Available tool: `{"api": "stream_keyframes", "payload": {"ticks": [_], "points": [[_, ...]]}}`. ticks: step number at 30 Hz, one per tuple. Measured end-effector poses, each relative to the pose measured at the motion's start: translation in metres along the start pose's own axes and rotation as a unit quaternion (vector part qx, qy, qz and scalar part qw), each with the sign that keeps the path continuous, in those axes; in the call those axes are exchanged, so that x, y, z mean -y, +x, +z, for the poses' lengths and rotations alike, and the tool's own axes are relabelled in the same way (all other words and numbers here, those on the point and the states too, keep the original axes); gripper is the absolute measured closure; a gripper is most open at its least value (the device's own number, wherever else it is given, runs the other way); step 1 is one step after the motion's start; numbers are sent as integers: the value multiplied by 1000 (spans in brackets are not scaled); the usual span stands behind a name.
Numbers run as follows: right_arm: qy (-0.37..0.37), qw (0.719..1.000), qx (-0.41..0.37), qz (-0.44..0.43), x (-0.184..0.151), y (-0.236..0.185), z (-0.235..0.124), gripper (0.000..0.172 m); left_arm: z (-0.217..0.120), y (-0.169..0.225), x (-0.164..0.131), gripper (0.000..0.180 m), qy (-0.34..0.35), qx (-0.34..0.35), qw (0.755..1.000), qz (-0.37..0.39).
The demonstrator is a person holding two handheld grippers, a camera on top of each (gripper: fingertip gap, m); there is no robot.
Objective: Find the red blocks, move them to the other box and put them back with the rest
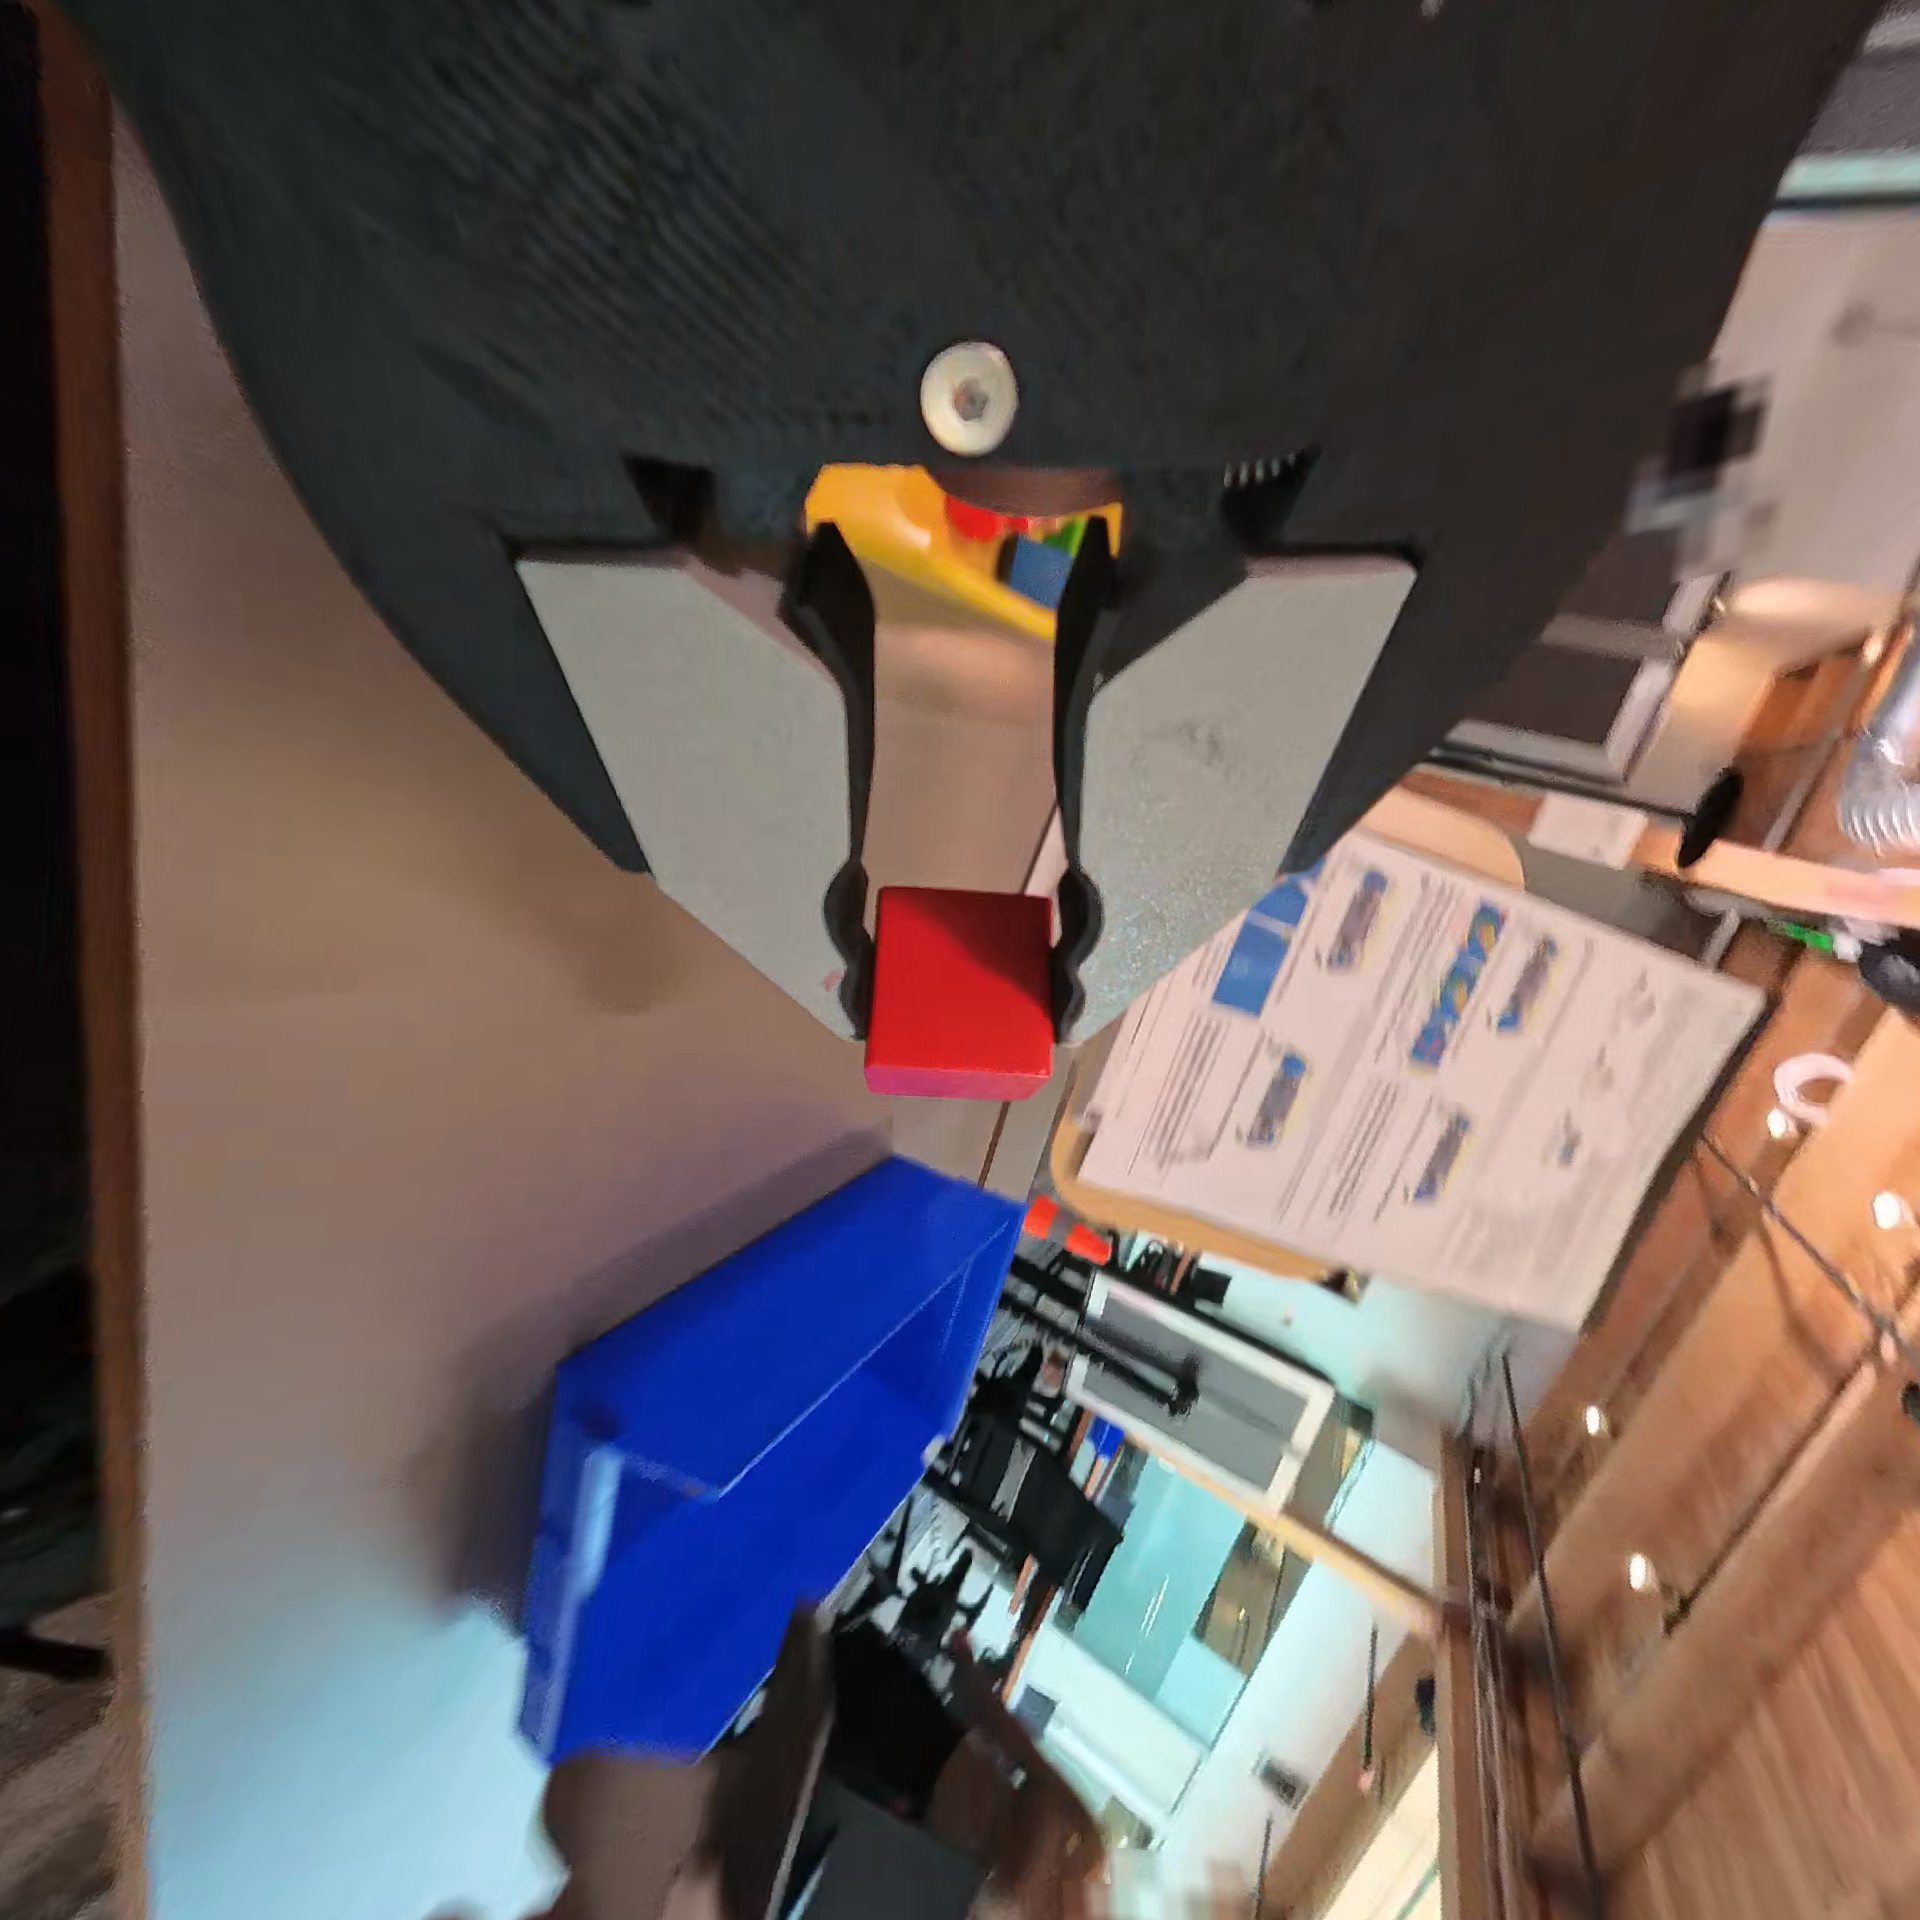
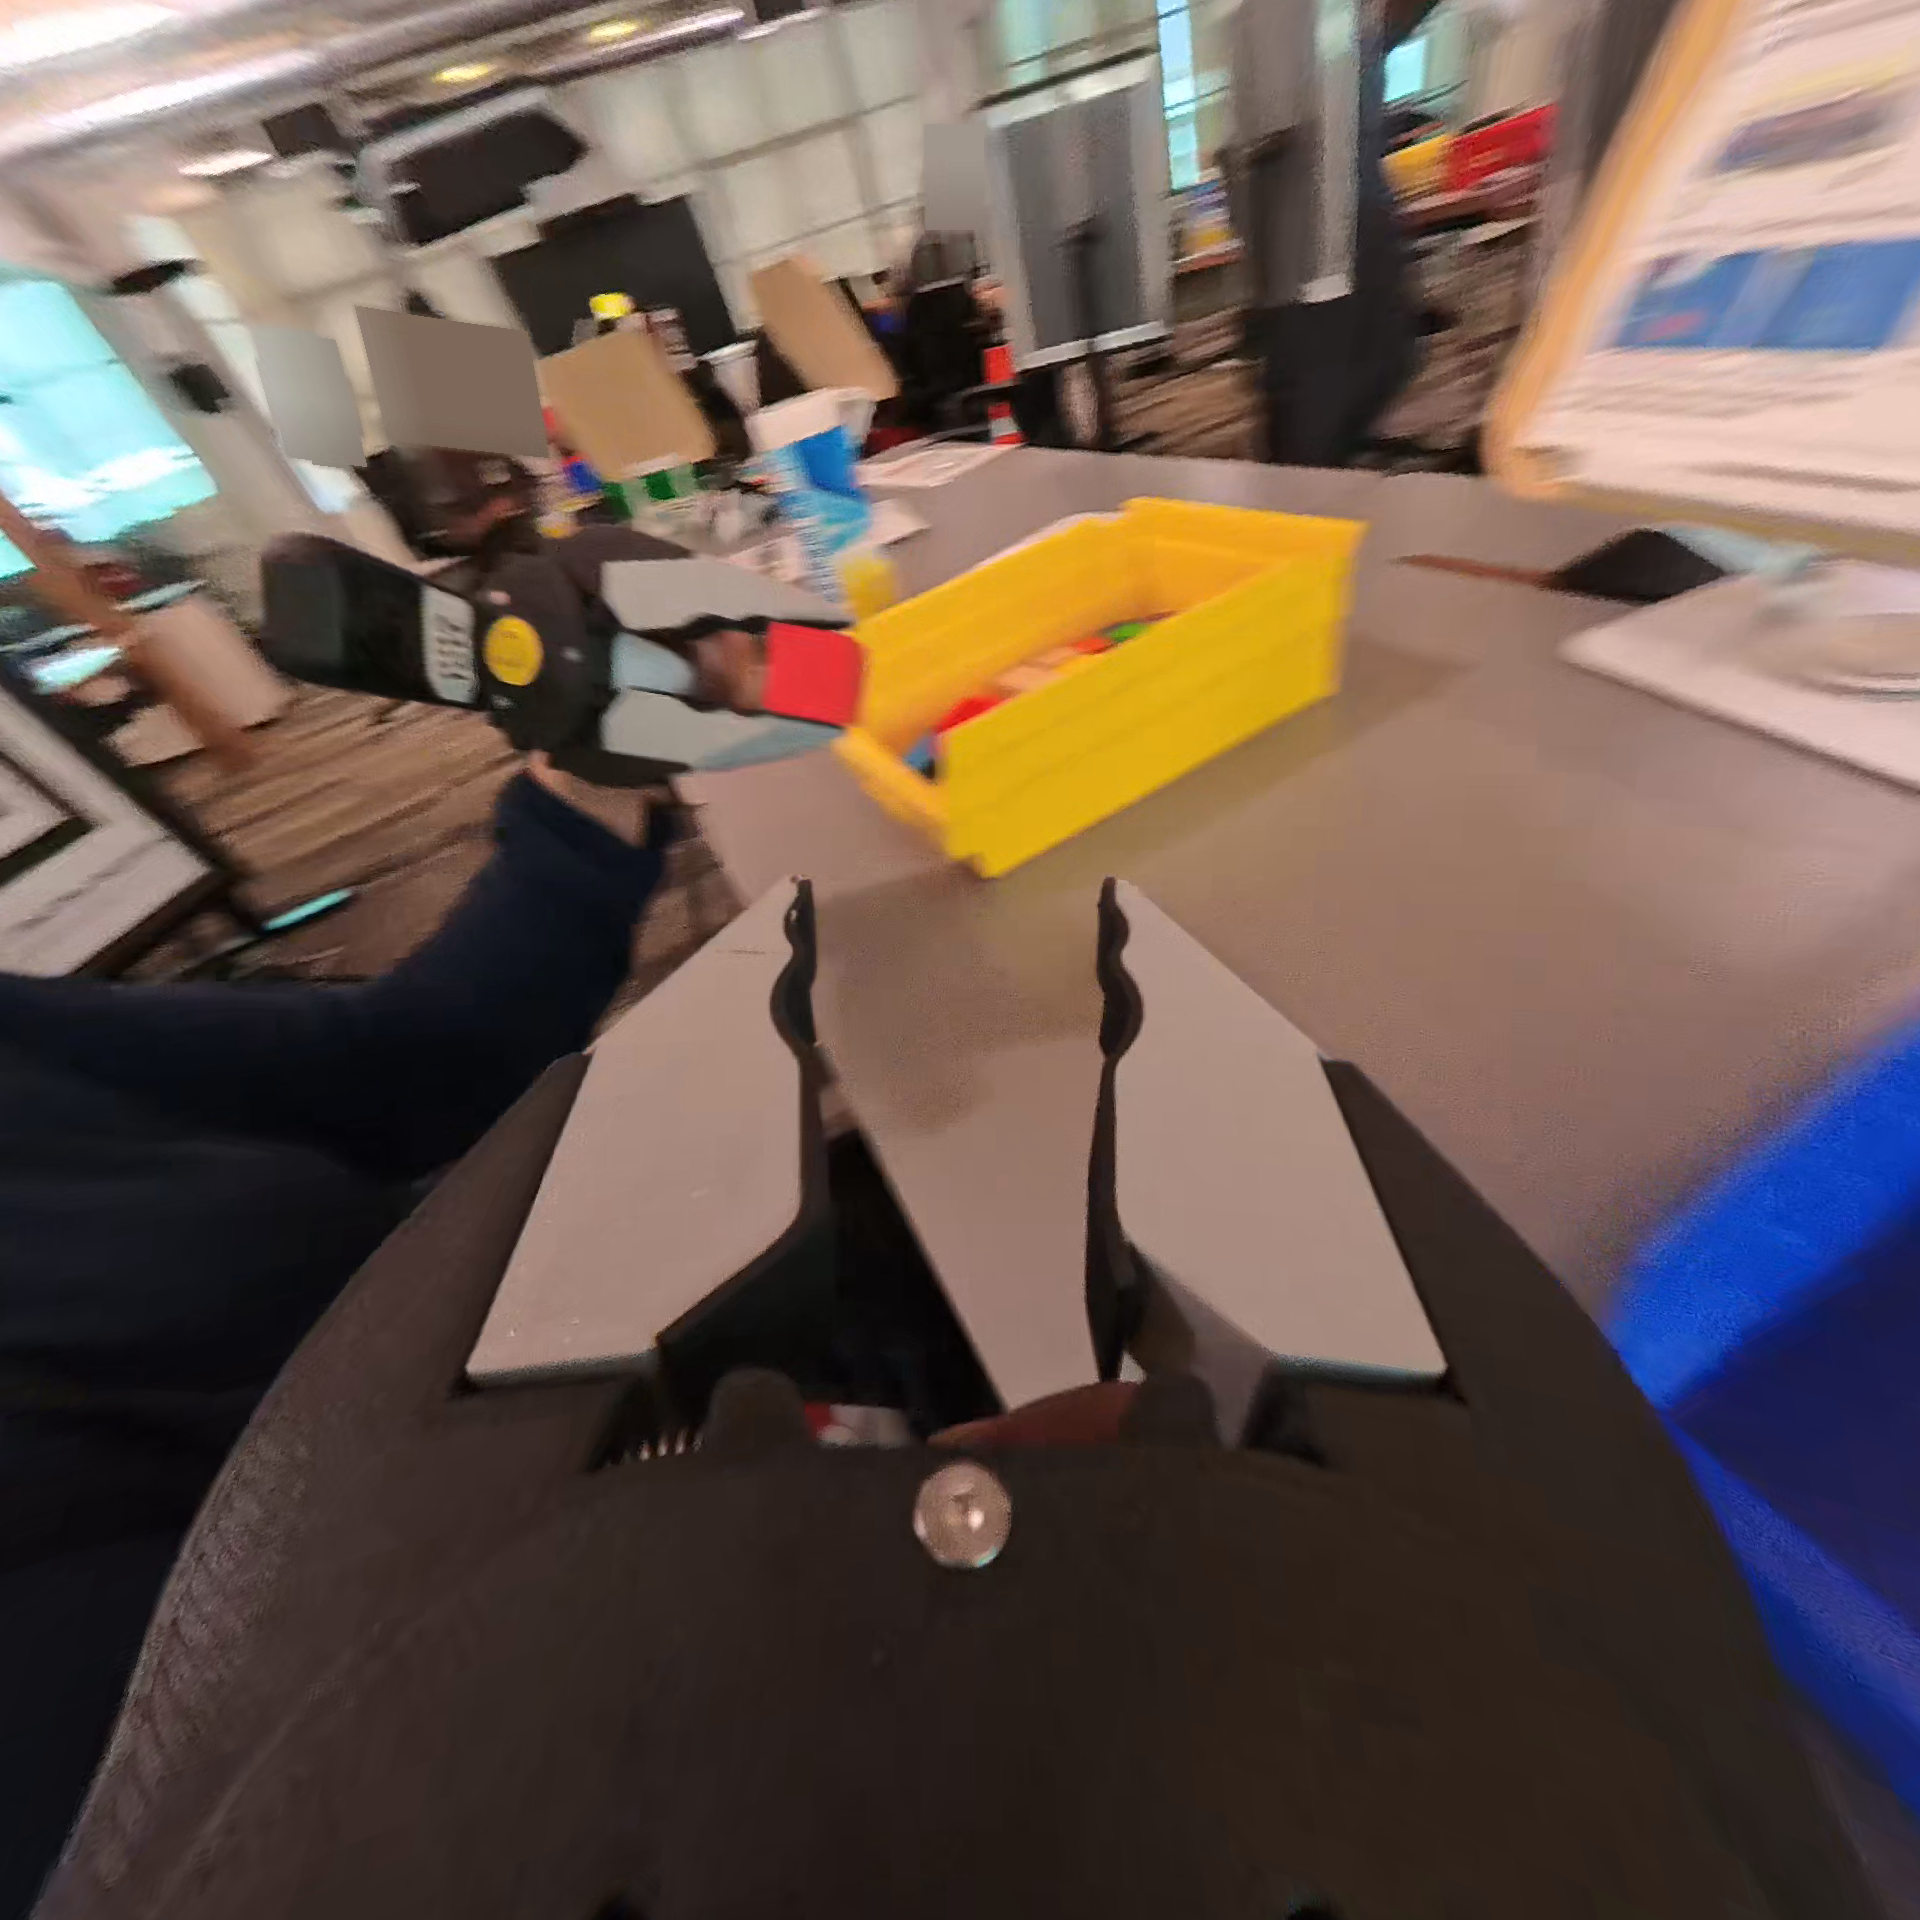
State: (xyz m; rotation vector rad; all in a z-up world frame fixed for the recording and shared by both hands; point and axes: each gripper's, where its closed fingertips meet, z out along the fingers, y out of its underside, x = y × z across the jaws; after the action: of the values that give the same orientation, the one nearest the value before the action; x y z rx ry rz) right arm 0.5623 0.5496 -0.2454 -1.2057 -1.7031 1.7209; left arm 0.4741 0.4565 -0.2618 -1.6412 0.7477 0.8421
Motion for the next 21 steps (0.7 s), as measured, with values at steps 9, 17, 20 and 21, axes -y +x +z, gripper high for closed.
{"api": "stream_keyframes", "payload": {"ticks": [9,17,20,21], "points": [[-29,998,49,16,-29,-46,62,115,22,40,67,148,16,10,998,59],[-59,998,38,3,-46,-35,69,140,41,49,58,149,-19,24,998,57],[-38,999,6,-14,-32,-24,56,140,28,35,63,143,12,35,999,16],[-22,999,-11,-24,-21,-18,45,140,21,25,62,138,15,43,999,1]]}}
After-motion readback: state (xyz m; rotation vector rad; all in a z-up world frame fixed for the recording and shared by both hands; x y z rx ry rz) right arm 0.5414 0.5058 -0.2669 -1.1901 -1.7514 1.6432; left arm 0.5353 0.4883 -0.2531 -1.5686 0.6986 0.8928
